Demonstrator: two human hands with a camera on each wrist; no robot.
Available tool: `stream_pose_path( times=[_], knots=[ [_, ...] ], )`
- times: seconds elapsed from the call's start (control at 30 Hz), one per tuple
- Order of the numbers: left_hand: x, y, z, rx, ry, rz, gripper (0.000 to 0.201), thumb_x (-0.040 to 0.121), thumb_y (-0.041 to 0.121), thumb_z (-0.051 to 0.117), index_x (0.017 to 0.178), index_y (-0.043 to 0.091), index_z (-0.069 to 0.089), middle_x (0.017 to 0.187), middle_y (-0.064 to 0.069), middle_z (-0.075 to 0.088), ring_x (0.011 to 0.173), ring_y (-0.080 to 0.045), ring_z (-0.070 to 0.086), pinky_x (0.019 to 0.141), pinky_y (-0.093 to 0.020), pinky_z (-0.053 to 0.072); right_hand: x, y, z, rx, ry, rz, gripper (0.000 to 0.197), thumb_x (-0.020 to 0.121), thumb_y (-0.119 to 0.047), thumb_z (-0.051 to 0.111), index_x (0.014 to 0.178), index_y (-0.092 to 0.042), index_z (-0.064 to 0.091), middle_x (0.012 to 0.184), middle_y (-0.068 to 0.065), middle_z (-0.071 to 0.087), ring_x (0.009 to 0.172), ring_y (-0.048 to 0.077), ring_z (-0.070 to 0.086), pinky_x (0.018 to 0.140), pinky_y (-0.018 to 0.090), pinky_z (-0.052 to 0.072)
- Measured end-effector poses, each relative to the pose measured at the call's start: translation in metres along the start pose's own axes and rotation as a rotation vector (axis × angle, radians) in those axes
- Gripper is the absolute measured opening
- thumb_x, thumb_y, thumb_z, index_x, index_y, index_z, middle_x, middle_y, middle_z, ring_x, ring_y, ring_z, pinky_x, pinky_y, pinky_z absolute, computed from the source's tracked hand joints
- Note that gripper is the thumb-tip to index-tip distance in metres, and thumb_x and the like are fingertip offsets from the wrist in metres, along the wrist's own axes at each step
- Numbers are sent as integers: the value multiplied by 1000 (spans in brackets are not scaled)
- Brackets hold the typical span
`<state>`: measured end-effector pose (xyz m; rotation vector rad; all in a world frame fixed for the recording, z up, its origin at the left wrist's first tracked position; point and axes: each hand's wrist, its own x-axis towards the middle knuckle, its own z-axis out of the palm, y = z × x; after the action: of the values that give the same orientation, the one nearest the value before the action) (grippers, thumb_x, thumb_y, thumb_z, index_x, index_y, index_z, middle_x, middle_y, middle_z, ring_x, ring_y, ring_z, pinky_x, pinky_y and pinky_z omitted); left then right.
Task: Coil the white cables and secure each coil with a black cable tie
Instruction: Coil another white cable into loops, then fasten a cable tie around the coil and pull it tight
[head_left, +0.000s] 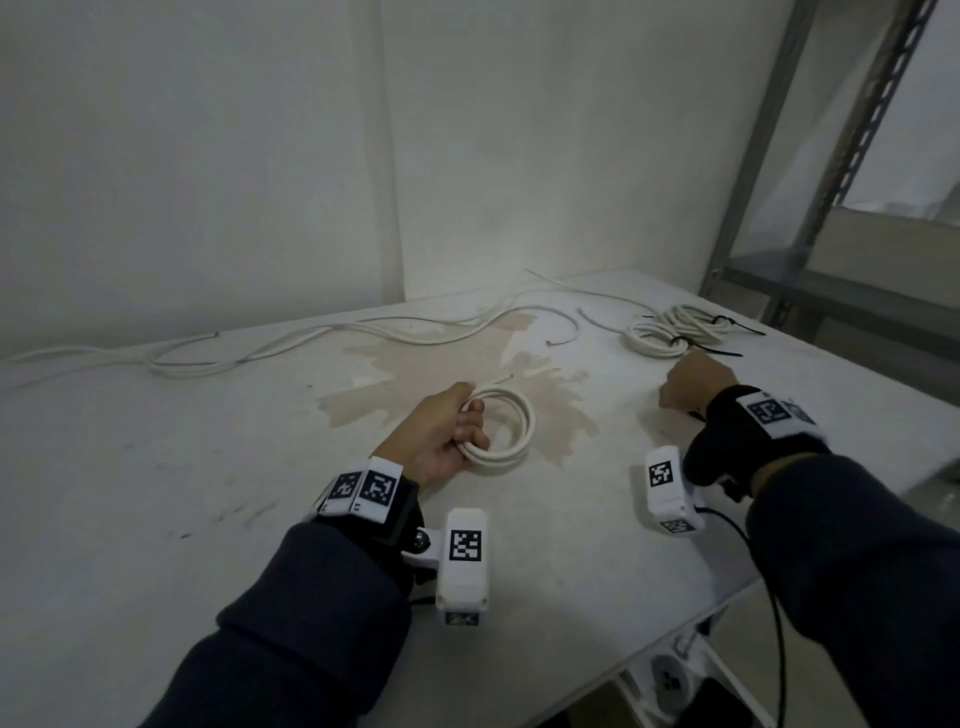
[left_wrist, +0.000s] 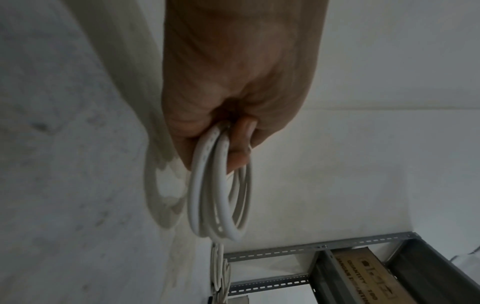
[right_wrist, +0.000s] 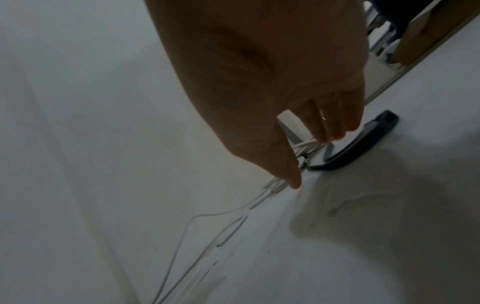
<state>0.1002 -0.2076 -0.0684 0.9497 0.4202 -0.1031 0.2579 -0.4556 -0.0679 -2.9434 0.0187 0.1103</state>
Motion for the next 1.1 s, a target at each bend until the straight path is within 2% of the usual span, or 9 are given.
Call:
stream_pose_path(
  times=[0.13, 0.33, 0.53, 0.6, 0.67, 0.77, 0.9, 1.0, 1.1],
  knots=[
    [7, -4, 6, -2, -1, -13, 40, 103, 25, 38, 66, 10, 41, 37, 6, 28, 25, -5, 20, 34, -12, 30, 3, 9, 6, 8, 56, 29, 34, 94, -23, 52, 117, 1, 60, 122, 16, 61, 112, 33, 57, 75, 27, 37],
    [10, -2, 5, 4, 5, -7, 40, 102, 26, 38, 67, 9, 42, 39, 6, 27, 26, -5, 20, 33, -13, 32, 9, 13, 9, 145, 173, 92, 31, 87, -22, 58, 108, 0, 63, 112, 16, 65, 106, 35, 60, 73, 28, 38],
    [6, 2, -1, 13, -8, 2, 41, 102, 26, 38, 65, 10, 41, 38, 6, 26, 25, -4, 20, 33, -13, 31, -9, -1, -10, 357, 307, 103, 22, 81, -11, 69, 102, -6, 71, 111, 14, 68, 107, 33, 61, 91, 33, 50],
    [4, 6, -6, 15, -8, 16, 41, 102, 26, 38, 65, 10, 41, 37, 6, 26, 25, -4, 21, 33, -12, 32, -25, -17, -21, 476, 349, 34, 27, 78, -7, 73, 105, -7, 70, 109, 12, 67, 105, 31, 60, 89, 33, 49],
    [0, 13, -13, 18, -4, 29, 40, 102, 27, 39, 65, 10, 41, 37, 7, 27, 25, -4, 21, 33, -13, 32, -47, -41, -34, 759, 253, -52, 38, 76, -1, 74, 112, -5, 63, 99, 12, 62, 91, 27, 60, 72, 30, 49],
    [-11, 26, -32, 48, 9, 58, 40, 101, 26, 40, 65, 10, 42, 38, 7, 26, 26, -4, 21, 34, -13, 32, -87, -88, -50, 1079, -113, -188, 27, 78, 12, 63, 103, 0, 62, 76, 10, 58, 66, 18, 57, 55, 24, 52],
    [-31, 44, -63, 27, 35, 109, 40, 102, 27, 40, 65, 10, 41, 39, 7, 26, 25, -3, 20, 33, -12, 30, -131, -156, -42, 1065, -321, -434, 22, 81, 12, 56, 90, -4, 68, 68, 7, 57, 62, 15, 56, 57, 20, 55],
    [-50, 56, -92, 47, 84, 172, 40, 101, 27, 41, 65, 10, 41, 40, 7, 25, 26, -3, 19, 33, -13, 30, -154, -209, -15, 996, -342, -562, 19, 81, -1, 69, 99, -9, 70, 75, 2, 60, 69, 12, 58, 64, 19, 53],
    [-69, 65, -124, 70, 134, 214, 39, 101, 28, 41, 66, 10, 42, 40, 8, 25, 28, -3, 19, 34, -14, 31, -170, -248, 15, 886, -299, -705, 38, 71, -13, 83, 107, -17, 71, 91, -4, 67, 82, 8, 60, 68, 16, 45]
  ],
)
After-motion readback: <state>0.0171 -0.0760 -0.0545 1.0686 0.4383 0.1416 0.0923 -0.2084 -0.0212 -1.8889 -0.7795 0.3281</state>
